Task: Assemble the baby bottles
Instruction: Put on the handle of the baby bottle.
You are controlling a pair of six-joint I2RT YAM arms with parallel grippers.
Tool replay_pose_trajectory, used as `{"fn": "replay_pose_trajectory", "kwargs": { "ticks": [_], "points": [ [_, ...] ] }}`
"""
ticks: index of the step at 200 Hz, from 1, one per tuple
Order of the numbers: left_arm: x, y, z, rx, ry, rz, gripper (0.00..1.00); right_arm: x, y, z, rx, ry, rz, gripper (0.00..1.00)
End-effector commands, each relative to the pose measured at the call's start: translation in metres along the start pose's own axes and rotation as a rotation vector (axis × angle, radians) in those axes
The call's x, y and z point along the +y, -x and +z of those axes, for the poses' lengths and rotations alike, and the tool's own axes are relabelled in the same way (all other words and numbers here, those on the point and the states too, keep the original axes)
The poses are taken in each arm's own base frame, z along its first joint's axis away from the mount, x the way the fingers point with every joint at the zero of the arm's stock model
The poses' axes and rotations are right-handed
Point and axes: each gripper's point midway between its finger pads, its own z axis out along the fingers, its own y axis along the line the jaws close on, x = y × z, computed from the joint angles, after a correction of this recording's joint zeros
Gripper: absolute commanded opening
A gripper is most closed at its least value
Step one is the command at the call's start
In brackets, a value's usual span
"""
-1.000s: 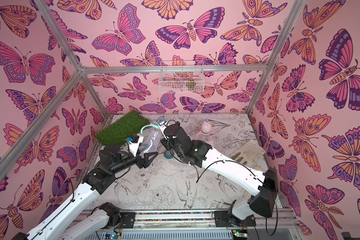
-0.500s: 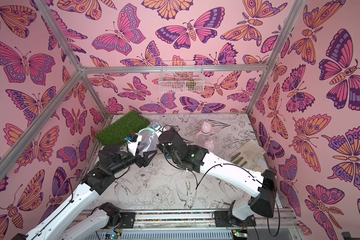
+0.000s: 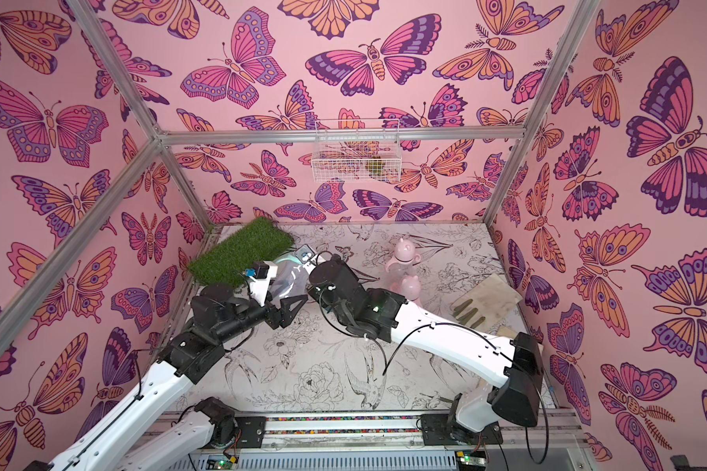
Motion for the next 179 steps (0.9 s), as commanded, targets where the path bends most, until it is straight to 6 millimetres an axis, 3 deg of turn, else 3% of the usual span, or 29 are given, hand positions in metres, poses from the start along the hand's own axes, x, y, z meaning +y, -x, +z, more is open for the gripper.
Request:
{"fn": "replay_pose_trajectory", "kwargs": {
  "ticks": [1,53,129,153,179],
  "points": [
    [0.004,0.021,-0.004,-0.061,0.04,0.011,0.0,0.016,-0.004,-0.01,0.003,0.066,-0.028,0.0],
    [0.014,0.032,-0.006,-0.142,0.099,0.023,0.0,0.045,-0.018,-0.014,0.035,0.132,-0.037,0.0],
    [0.027,0.042,-0.005,-0.221,0.162,0.047,0.0,0.079,-0.016,-0.021,0.034,0.193,-0.048,0.0],
    [0.03,0.045,-0.009,-0.282,0.185,0.071,0.0,0.078,-0.015,-0.024,0.03,0.2,-0.038,0.14],
    [0.031,0.046,-0.01,-0.329,0.188,0.108,0.0,0.074,-0.012,-0.03,0.015,0.208,-0.017,0.43]
  ]
}}
